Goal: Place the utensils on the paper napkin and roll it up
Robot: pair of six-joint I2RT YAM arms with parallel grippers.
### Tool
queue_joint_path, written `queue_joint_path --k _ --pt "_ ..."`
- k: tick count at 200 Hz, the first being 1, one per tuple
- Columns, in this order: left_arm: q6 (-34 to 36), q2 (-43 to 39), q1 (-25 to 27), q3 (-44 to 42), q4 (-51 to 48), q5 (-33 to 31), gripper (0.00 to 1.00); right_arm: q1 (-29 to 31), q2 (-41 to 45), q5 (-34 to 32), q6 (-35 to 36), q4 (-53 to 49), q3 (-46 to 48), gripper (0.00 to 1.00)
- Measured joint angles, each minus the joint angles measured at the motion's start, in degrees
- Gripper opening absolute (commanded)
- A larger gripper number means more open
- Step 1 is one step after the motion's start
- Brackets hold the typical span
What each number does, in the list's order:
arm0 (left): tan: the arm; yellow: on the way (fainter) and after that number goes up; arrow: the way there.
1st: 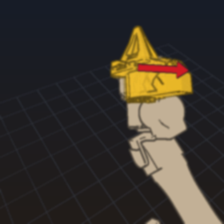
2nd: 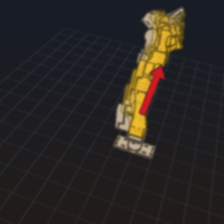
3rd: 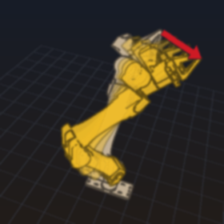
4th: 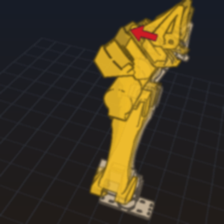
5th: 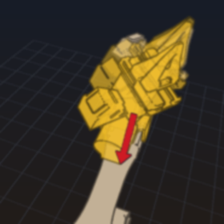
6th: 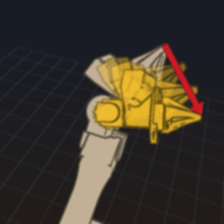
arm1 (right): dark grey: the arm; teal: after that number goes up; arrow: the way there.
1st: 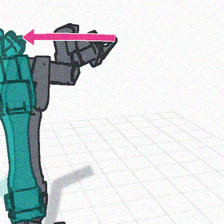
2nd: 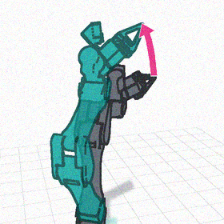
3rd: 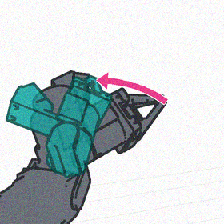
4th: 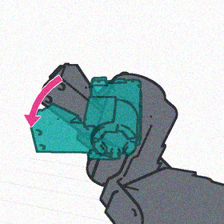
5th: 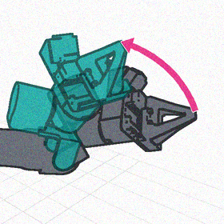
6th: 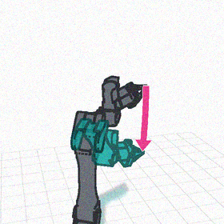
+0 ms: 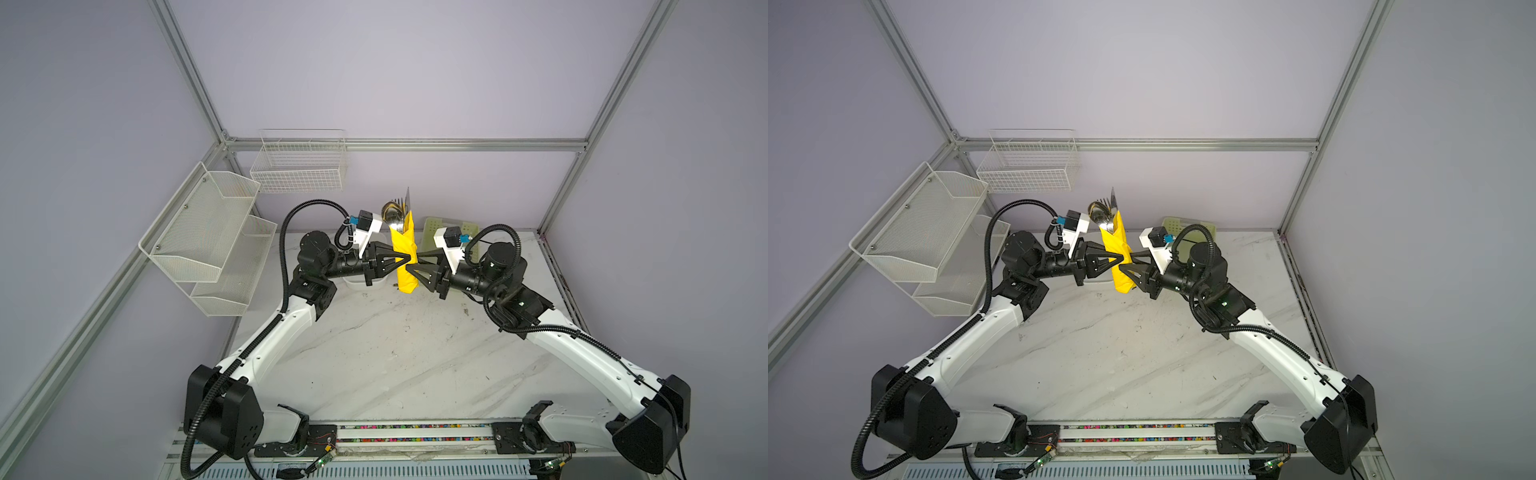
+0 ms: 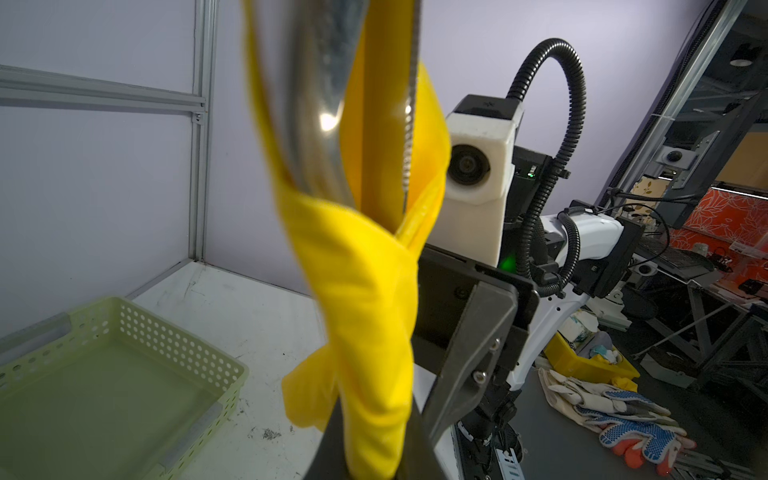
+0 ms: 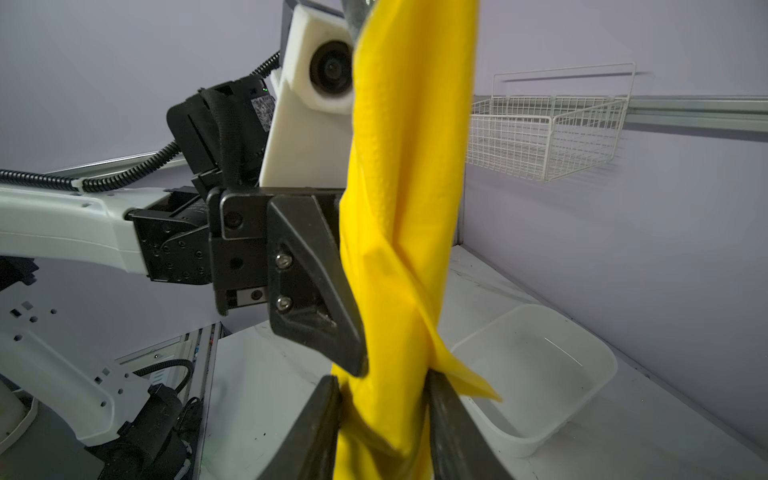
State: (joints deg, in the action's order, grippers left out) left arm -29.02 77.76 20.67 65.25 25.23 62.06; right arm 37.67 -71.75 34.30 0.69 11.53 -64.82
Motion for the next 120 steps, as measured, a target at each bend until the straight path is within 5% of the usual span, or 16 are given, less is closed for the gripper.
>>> queue_joint_path --k 120 --pt "-0.46 0.02 0.04 0.04 0.94 1.62 0.00 -0.02 -2.32 4.59 -0.11 -0.79 -2.45 0.35"
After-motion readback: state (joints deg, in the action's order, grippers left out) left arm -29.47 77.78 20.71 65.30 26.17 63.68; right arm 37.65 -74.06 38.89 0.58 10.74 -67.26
